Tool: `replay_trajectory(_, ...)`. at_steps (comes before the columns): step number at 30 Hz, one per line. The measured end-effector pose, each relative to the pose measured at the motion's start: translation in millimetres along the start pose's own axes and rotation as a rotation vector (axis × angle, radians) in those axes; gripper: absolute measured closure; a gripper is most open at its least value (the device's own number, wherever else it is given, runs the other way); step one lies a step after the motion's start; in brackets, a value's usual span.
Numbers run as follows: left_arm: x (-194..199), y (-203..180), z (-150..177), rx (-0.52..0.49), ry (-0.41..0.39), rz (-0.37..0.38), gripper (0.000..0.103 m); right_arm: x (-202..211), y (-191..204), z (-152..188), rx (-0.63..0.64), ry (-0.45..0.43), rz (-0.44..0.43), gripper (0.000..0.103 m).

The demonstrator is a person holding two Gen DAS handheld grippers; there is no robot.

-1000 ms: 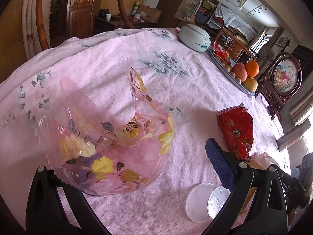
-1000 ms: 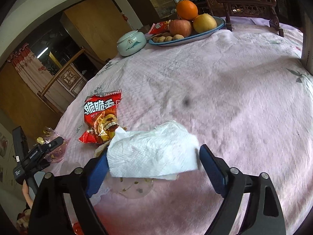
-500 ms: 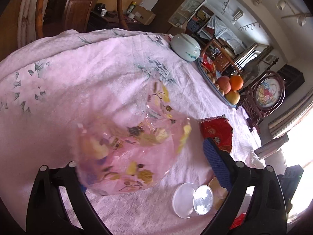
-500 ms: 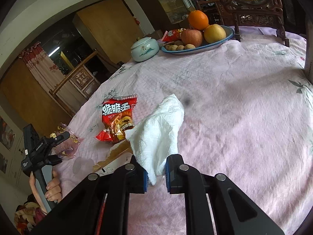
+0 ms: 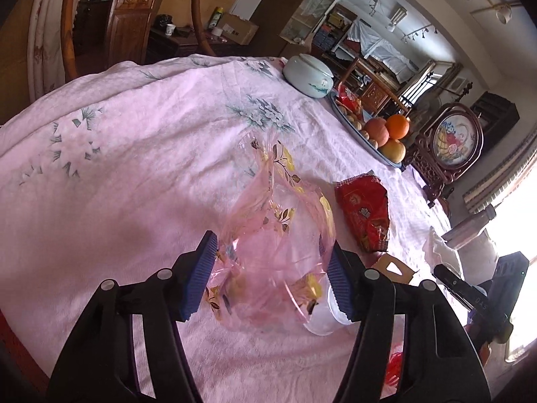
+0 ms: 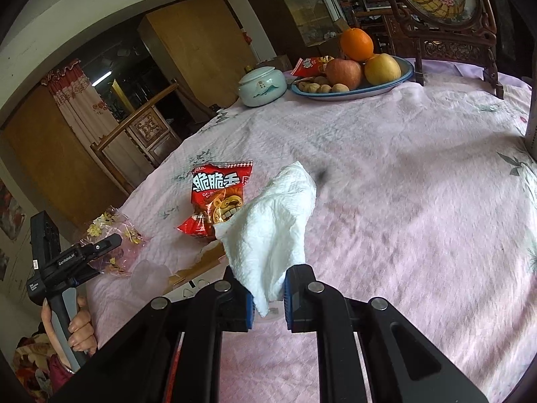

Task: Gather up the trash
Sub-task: 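Grasp the white tissue with the right tool while the left tool grasps the pink floral plastic bag, then carry tissue and pink bag over the red wastebasket and open both tools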

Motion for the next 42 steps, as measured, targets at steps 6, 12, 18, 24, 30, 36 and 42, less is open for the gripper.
replay_trajectory(6,42,1,5,0.000,-0.051,0.031,0.041,11,15,0,0.032,-0.025,-0.034,0.090)
replay_trajectory(12,105,27,15,0.002,-0.129,-0.039,0.041,23,41,7,0.079,-0.034,-0.086,0.090)
replay_trajectory(18,169,91,51,0.067,-0.175,-0.177,0.041,32,77,20,0.159,-0.046,-0.125,0.090)
replay_trajectory(24,195,174,114,0.171,-0.131,-0.324,0.041,35,128,46,0.215,-0.038,-0.181,0.090)
replay_trajectory(30,178,243,176,0.316,-0.024,-0.375,0.024,29,201,81,0.294,0.007,-0.266,0.090)
replay_trajectory(36,171,282,204,0.404,0.010,-0.429,0.012,10,270,128,0.380,0.109,-0.332,0.090)
replay_trajectory(42,190,304,213,0.420,-0.026,-0.513,0.009,-19,324,183,0.442,0.233,-0.390,0.090)
Point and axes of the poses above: each gripper's, at about its wrist camera, not at the fingertips, and x roughly against the way its jaws point, y to its left, z to its underside, the point moved 7 cm from there along -x, roughly the way its jaws point, and after that the axes turned 4 degrees about -x, right-handed, at the moved point
